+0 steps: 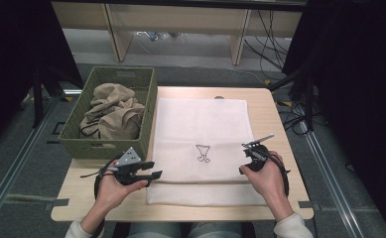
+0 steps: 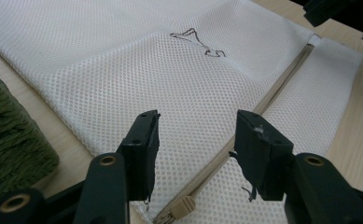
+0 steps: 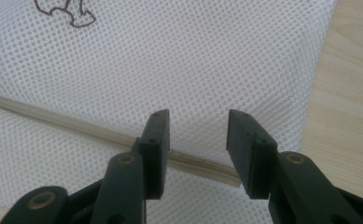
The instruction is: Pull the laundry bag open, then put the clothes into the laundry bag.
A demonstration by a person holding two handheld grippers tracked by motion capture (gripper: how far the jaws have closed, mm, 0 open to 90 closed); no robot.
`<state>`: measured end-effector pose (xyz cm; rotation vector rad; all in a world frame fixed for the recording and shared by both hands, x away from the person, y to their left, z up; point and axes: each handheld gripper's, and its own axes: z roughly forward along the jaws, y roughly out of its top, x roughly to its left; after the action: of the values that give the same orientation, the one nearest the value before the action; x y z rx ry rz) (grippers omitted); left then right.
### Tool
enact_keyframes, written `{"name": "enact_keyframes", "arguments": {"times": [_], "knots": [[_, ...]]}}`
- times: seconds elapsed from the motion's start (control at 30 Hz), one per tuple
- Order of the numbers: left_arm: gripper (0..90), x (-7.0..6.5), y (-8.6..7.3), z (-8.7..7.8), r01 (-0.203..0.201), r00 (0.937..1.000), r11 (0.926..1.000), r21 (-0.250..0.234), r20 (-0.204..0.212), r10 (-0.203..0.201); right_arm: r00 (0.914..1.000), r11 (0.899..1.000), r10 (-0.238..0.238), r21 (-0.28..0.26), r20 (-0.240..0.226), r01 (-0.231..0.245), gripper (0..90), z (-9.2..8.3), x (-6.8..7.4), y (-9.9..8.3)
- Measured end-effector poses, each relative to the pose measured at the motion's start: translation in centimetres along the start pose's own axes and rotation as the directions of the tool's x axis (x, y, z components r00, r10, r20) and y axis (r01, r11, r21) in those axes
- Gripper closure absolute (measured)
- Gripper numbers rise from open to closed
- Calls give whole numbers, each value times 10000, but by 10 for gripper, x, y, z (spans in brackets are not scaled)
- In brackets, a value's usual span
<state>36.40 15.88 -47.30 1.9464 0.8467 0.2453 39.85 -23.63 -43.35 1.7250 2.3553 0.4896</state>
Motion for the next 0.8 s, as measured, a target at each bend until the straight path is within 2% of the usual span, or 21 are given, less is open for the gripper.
{"name": "enact_keyframes", "arguments": {"times": [0.03, 0.07, 0.13, 0.3, 0.37, 0.47, 0.5, 0.6, 0.63, 0.67, 0.73, 0.8], "knots": [[484, 1, 0, 0, -38, 10000, 10000, -30, -40, 38, 10000, 10000, 16, 19, -4, -16, 600, 1, 1, 0], [477, 0, 0, -1, 196, 9998, 9998, -86, -38, -196, 10000, 10000, -39, 11, -52, 39, 600, 2, 2, 0], [455, 1, 1, -2, 252, 9996, 9993, -269, -86, -255, 9999, 10000, 33, -24, -131, -34, 599, 0, 6, 1], [392, 1, 1, -3, 162, 9994, 9997, -164, -299, -167, 9987, 9994, -338, 37, -382, 340, 588, 3, 18, 6], [390, 2, 2, -2, 62, 9994, 9998, -169, -348, -68, 9956, 9979, -626, 119, -703, 636, 576, 7, 24, 9], [378, -1, 6, -2, 119, 9990, 9998, -142, -429, -125, 9814, 9863, -1652, -187, -975, 1642, 557, 14, 30, 14], [378, -1, 7, -2, 83, 9994, 9999, -149, -332, -88, 9801, 9854, -1705, -166, -1020, 1697, 555, 15, 33, 15], [378, -5, 9, -2, 35, 9992, 9999, -144, -406, -41, 9710, 9780, -2082, -133, -1175, 2081, 549, 21, 43, 19], [378, -6, 10, -2, -20, 9992, 9999, -102, -390, 16, 9664, 9752, -2206, -116, -1319, 2210, 547, 23, 47, 20], [377, -7, 10, -2, -17, 9994, 9999, -140, -355, 12, 9583, 9706, -2404, -242, -1546, 2396, 543, 25, 49, 21], [376, -7, 10, -2, -56, 9995, 9999, -119, -327, 52, 9571, 9687, -2462, -65, -1526, 2481, 537, 29, 57, 23], [375, -7, 9, -2, -74, 9995, 9999, -86, -301, 72, 9489, 9611, -2747, -131, -1556, 2760, 529, 33, 61, 25]]}}
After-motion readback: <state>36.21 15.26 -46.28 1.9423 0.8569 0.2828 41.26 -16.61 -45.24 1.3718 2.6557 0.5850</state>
